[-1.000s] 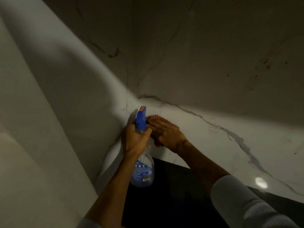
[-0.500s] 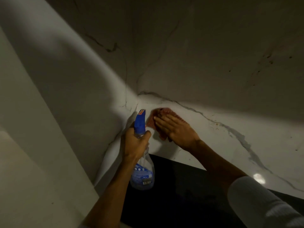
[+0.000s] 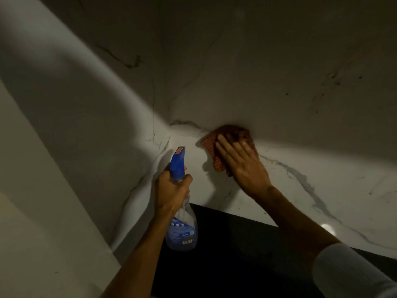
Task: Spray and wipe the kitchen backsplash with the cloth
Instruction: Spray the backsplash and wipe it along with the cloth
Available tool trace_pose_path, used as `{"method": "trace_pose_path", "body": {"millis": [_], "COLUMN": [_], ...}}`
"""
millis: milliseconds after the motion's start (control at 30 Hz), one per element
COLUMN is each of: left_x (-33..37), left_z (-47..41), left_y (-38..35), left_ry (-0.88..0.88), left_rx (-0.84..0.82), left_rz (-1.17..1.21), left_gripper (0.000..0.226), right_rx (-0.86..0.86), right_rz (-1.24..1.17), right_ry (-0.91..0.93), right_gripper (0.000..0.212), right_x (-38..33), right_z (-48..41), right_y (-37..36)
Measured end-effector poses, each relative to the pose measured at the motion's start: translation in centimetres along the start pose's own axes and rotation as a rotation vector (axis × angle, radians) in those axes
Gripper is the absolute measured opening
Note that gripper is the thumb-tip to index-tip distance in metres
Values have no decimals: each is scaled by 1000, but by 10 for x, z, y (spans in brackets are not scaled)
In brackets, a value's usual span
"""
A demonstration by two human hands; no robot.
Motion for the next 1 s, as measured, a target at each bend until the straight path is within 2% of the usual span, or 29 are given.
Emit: {"method": "trace_pose_path", "body": {"millis": [100, 133, 233, 400, 467, 600, 667, 733, 800, 900, 1000], "left_x": [-5, -7, -12, -17, -19, -21, -18, -13, -6, 7, 23], "left_z": [3, 3, 4, 4, 4, 4, 3, 4, 4, 2, 0], "left_y": [-1, -1, 0, 6, 8, 8, 6, 4, 2, -4, -11], "left_ry": [8, 14, 39, 27, 25, 30, 19, 4, -5, -18, -58], "left_rx": [-2, -4, -7, 25, 36, 25, 14, 3, -5, -27, -61], "left_rz": [-16, -18, -2, -33, -46, -34, -28, -16, 12, 38, 36], "left_gripper": [23, 22, 21, 21, 21, 22, 24, 25, 26, 26, 26], "right_rx": [-329, -373, -287, -75, -101, -289, -233, -104, -52, -130, -192], "right_rz": [33, 45, 104, -6, -30, 19, 33, -32, -40, -29, 22], "right_ry": [220, 283, 326, 78, 71, 271, 289, 157, 40, 114, 236], "right_gripper": [94, 90, 83, 89, 86, 74, 74, 79, 87, 86, 72], "right_x": [-21, -24, -20, -5, -13, -29, -22, -8, -1, -5, 4], "right_z": [11, 11, -6, -37, -36, -37, -47, -55, -56, -43, -32], "right_y": [-31, -35, -21, 2, -4, -26, -15, 3, 13, 11, 20]}}
Point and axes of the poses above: each hand's wrist, its own z-axis away from the middle knuckle, its own y-axis out of the back of the hand, x = y × z, the point moved 5 cm from there along -z, towards the middle knuckle, and after that the axes turned 14 degrees about y, right-handed, at the moved point
